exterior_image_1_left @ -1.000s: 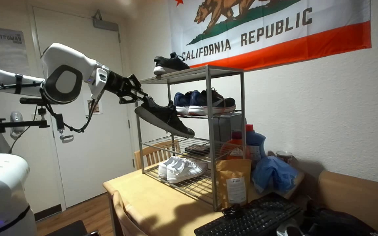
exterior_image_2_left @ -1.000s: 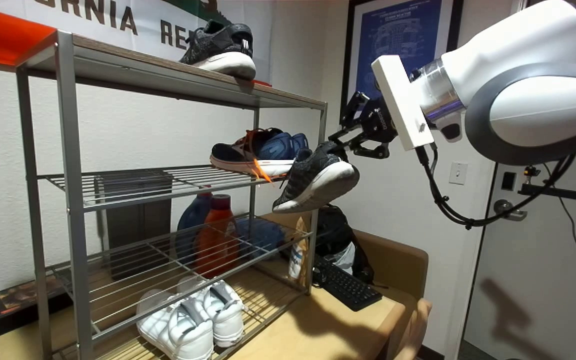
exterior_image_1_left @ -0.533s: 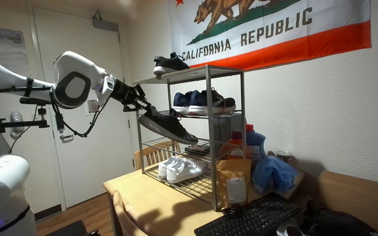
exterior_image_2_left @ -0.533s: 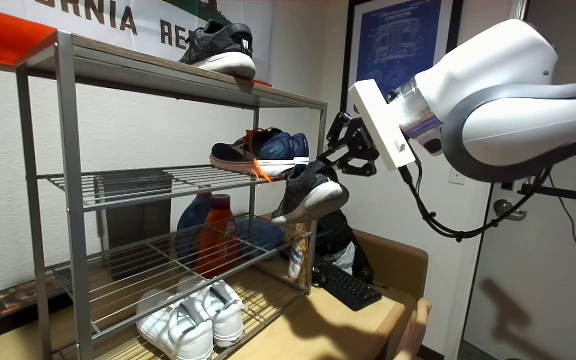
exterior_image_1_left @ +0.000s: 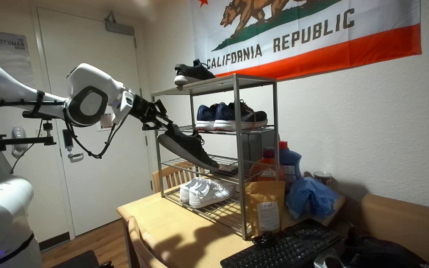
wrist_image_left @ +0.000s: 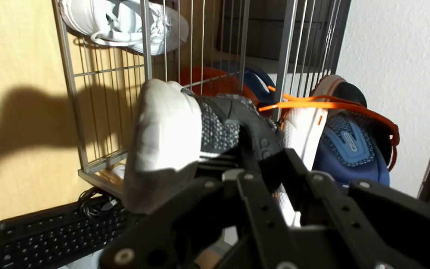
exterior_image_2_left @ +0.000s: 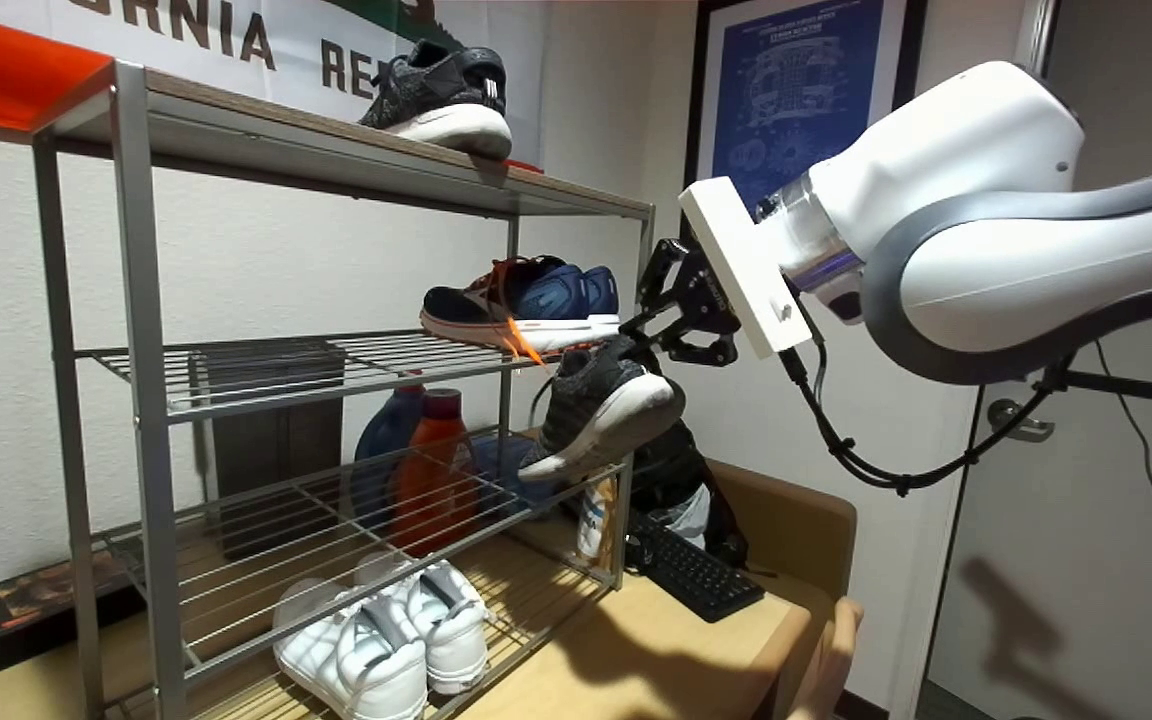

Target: Remove the right shoe from the top of the shoe rack and place it on the third shelf from the top

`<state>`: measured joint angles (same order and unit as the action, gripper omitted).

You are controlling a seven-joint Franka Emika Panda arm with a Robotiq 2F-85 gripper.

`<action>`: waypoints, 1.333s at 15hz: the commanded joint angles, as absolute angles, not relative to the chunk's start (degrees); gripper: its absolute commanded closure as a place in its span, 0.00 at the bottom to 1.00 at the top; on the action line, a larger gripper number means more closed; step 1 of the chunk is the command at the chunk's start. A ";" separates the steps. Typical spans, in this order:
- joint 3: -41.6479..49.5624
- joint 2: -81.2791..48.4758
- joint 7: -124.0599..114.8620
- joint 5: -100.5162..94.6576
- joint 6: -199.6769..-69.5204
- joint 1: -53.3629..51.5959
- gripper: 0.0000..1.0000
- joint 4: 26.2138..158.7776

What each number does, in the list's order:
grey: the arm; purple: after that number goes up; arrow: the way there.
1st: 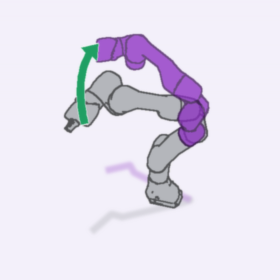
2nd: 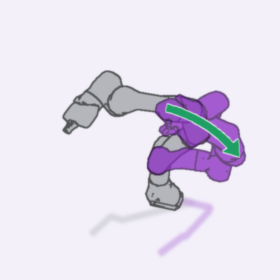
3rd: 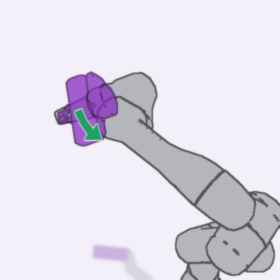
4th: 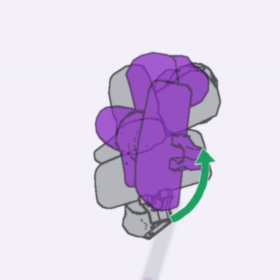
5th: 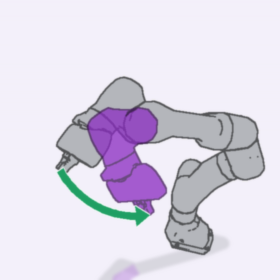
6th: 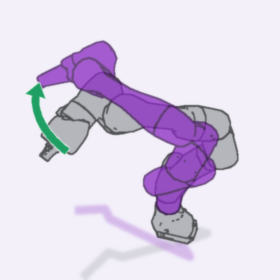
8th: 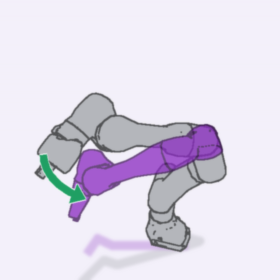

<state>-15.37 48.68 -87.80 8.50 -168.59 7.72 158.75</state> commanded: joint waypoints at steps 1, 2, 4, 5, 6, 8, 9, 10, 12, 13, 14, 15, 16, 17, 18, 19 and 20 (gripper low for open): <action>-15.73 48.54 -86.83 9.34 -168.56 8.05 0.94 158.72; -15.96 48.25 -86.73 9.17 -168.93 8.09 0.94 158.83; -16.56 47.73 -86.61 9.04 -169.51 7.61 0.94 158.98; -16.95 47.53 -86.56 8.95 -169.61 7.42 0.94 159.02; -17.33 47.27 -86.39 8.86 -169.96 7.05 0.94 159.05; -18.21 46.75 -86.04 8.69 -170.56 6.28 0.94 159.06; -18.45 46.30 -85.57 8.59 -171.33 5.69 0.94 159.10; -18.65 45.95 -84.88 8.57 -171.83 5.27 0.94 159.10; -19.06 45.22 -84.06 8.62 -173.35 4.65 0.94 159.10; -18.91 44.77 -83.25 8.74 -174.54 4.11 0.94 159.10; -18.93 44.34 -82.86 8.89 -175.77 3.90 0.94 159.10; -18.70 43.74 -82.16 9.15 -177.10 3.48 0.94 159.11; -18.45 43.12 -81.91 9.50 -178.29 3.06 0.94 159.12; -17.99 42.33 -81.49 9.91 -179.58 2.42 0.94 159.12; -17.79 41.41 -81.11 10.18 -180.98 2.28 0.94 159.13; -17.60 40.42 -81.06 10.43 -182.26 2.16 0.94 159.14; -17.35 39.28 -80.97 10.64 -183.39 1.96 0.94 159.17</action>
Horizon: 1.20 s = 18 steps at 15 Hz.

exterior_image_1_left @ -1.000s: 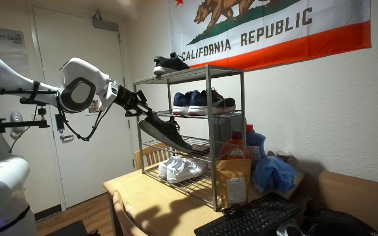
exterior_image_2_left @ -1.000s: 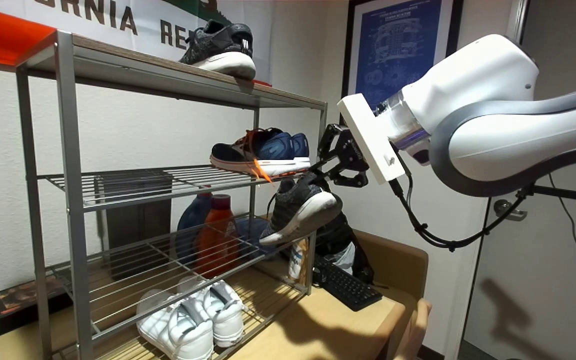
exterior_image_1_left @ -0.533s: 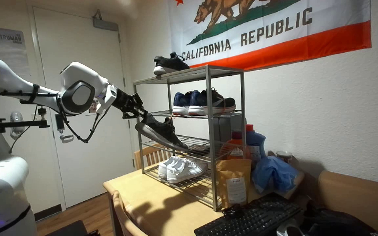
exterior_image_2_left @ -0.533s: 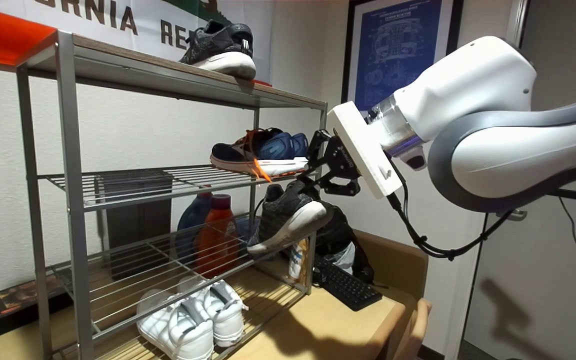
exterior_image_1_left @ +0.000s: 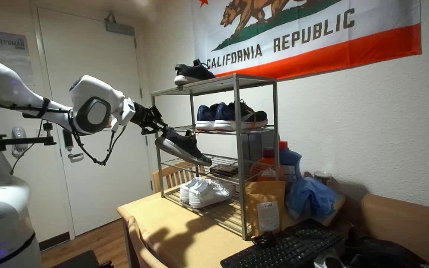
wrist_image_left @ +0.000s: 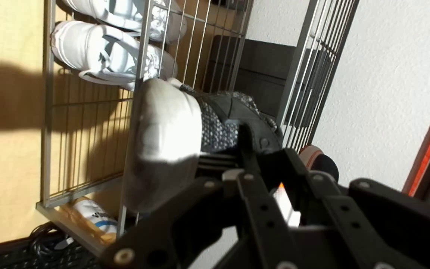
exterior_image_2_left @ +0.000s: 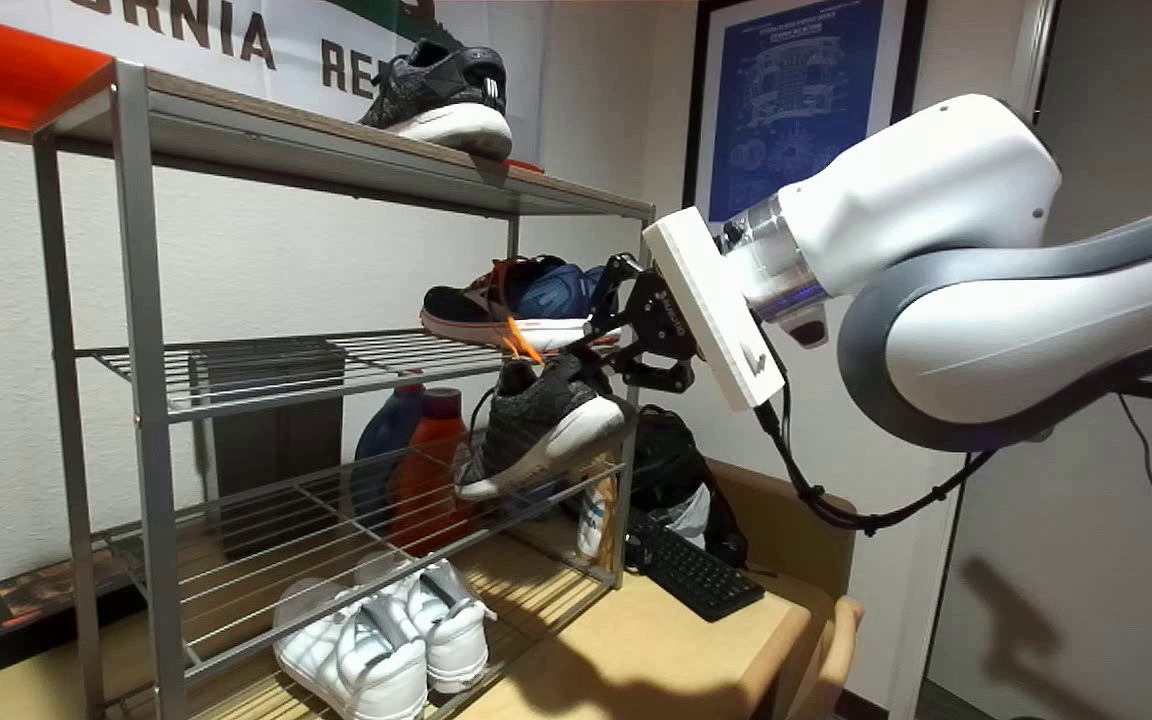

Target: Remove the right shoe from the top of the shoe rack and place it on the third shelf from the top

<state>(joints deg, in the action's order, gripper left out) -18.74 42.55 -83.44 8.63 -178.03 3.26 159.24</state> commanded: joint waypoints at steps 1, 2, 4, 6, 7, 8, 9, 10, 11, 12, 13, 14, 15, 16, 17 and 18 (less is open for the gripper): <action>-17.18 38.35 -80.91 10.87 -184.28 1.94 0.94 159.20; -16.86 37.23 -80.70 11.16 -184.88 1.90 0.94 159.23; -16.40 35.06 -80.14 12.01 -185.95 1.88 0.94 159.31; -16.44 32.97 -79.75 12.69 -187.74 2.41 0.94 159.34; -16.92 32.03 -79.65 12.70 -189.37 3.19 0.94 159.35; -16.89 31.23 -79.50 12.93 -190.39 3.23 0.94 159.34; -16.68 30.54 -80.98 11.03 -191.76 3.48 0.94 159.43; -16.64 29.88 -80.82 10.97 -192.69 3.53 0.94 159.44; -16.59 29.30 -80.79 10.89 -193.52 3.53 0.94 159.44; -16.58 28.76 -80.68 10.75 -194.47 3.60 0.94 159.44; -16.64 28.36 -80.45 10.57 -195.37 3.80 0.94 159.44; -16.60 27.98 -80.22 10.48 -195.80 3.92 0.94 159.44; -16.57 27.45 -79.86 10.44 -196.52 4.11 0.94 159.44; -16.54 27.04 -79.84 10.51 -197.18 4.24 0.94 159.44; -16.65 26.70 -79.96 10.67 -197.98 4.49 0.94 159.44; -16.72 26.37 -80.14 10.81 -199.08 4.67 0.94 159.44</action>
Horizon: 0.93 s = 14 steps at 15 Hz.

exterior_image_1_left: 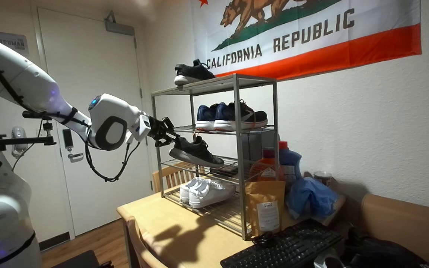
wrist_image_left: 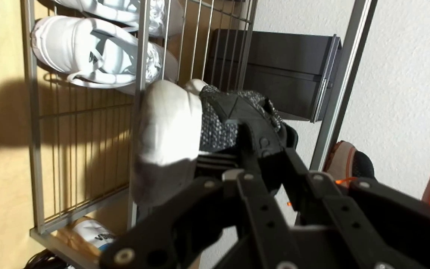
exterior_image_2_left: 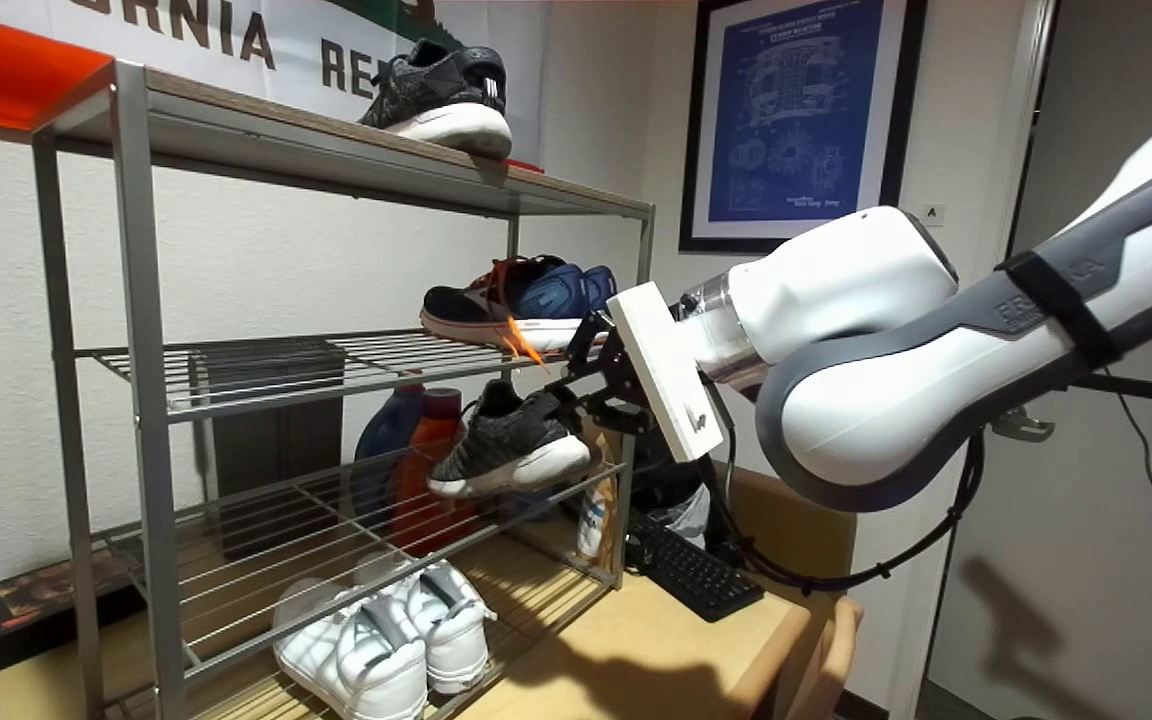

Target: Remove the right shoe from the top of the shoe rack and place it on the third shelf from the top

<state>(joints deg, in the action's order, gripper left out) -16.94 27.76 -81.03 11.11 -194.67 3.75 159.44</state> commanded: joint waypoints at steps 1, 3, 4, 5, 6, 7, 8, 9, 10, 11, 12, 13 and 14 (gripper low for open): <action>-16.83 26.04 -80.21 10.83 -200.09 4.90 0.94 159.44; -17.11 26.44 -80.23 10.55 -200.70 5.34 0.94 159.44; -17.34 28.27 -80.23 10.27 -198.11 5.73 0.94 158.97; -17.78 27.88 -79.79 10.03 -198.11 6.37 0.94 159.00; -18.09 27.75 -79.71 9.79 -198.03 6.91 0.94 158.92; -18.11 27.45 -80.04 9.82 -198.02 6.97 0.94 158.94; -18.03 27.32 -80.39 9.93 -197.99 6.88 0.94 158.92; -17.79 27.27 -80.66 9.94 -197.96 6.57 0.94 158.84; -17.76 27.34 -80.69 9.94 -197.96 6.56 0.94 158.77; -17.51 27.15 -80.96 10.05 -197.96 6.24 0.94 158.67; -17.48 27.18 -81.00 10.04 -197.96 6.21 0.94 158.54; -17.78 27.25 -81.18 10.29 -197.96 6.47 0.94 158.21; -18.09 26.99 -81.45 10.64 -197.96 6.76 0.94 157.80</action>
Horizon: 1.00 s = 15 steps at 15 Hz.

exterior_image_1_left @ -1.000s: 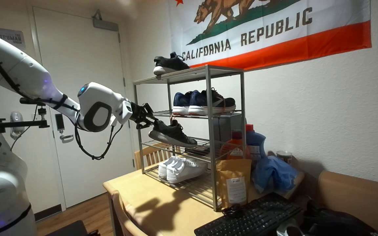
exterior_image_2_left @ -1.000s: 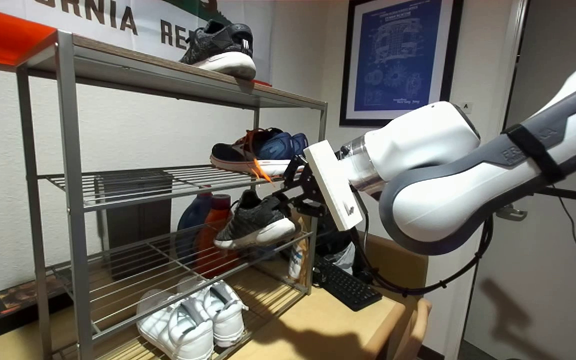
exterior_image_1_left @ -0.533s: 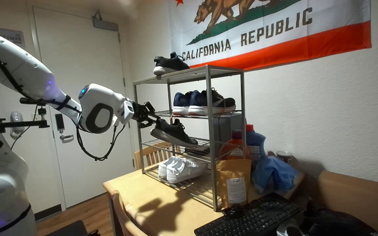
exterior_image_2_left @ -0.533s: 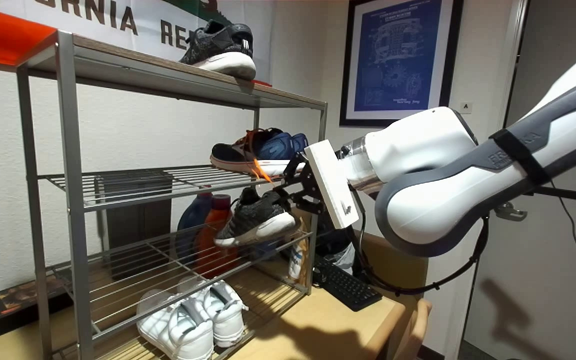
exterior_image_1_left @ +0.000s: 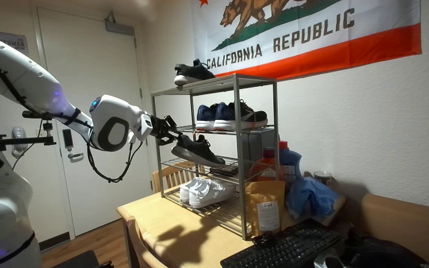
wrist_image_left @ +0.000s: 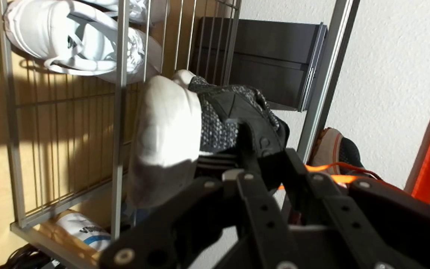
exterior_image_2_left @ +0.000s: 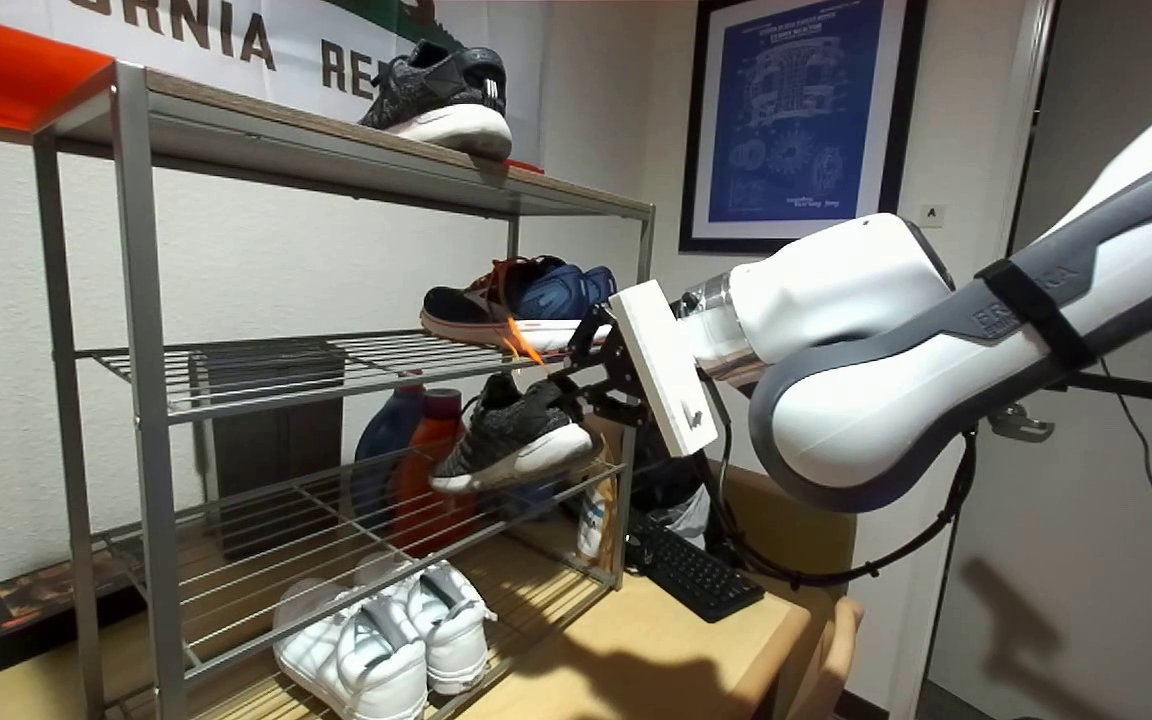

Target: Remove the right shoe from the top of the shoe rack and place it on the third shelf from the top

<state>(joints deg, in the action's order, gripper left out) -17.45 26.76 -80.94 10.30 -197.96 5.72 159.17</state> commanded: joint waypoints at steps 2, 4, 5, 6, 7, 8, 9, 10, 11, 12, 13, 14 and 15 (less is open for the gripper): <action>-18.75 25.10 -82.22 11.71 -197.94 7.45 0.94 156.40; -19.96 23.74 -82.13 12.41 -197.91 9.00 0.94 155.15; -20.75 23.24 -81.90 12.70 -197.91 9.90 0.94 154.60; -21.67 22.98 -81.74 13.02 -197.91 10.89 0.94 154.13; -22.70 22.70 -81.61 13.29 -197.91 12.00 0.94 153.67; -23.87 22.44 -81.42 13.55 -197.91 13.23 0.94 153.28; -25.21 22.10 -81.09 13.76 -197.92 14.61 0.94 153.03; -26.64 21.80 -80.78 13.95 -197.92 16.06 0.94 153.04; -28.35 21.68 -80.49 14.14 -197.92 17.77 0.94 153.37; -29.91 21.82 -80.52 14.28 -197.92 19.27 0.94 153.60; -31.24 22.05 -80.97 14.52 -197.92 20.33 0.94 153.80; -32.57 22.39 -81.16 14.63 -197.92 21.52 0.94 153.80; -34.01 22.85 -81.14 14.71 -197.92 22.82 0.94 153.80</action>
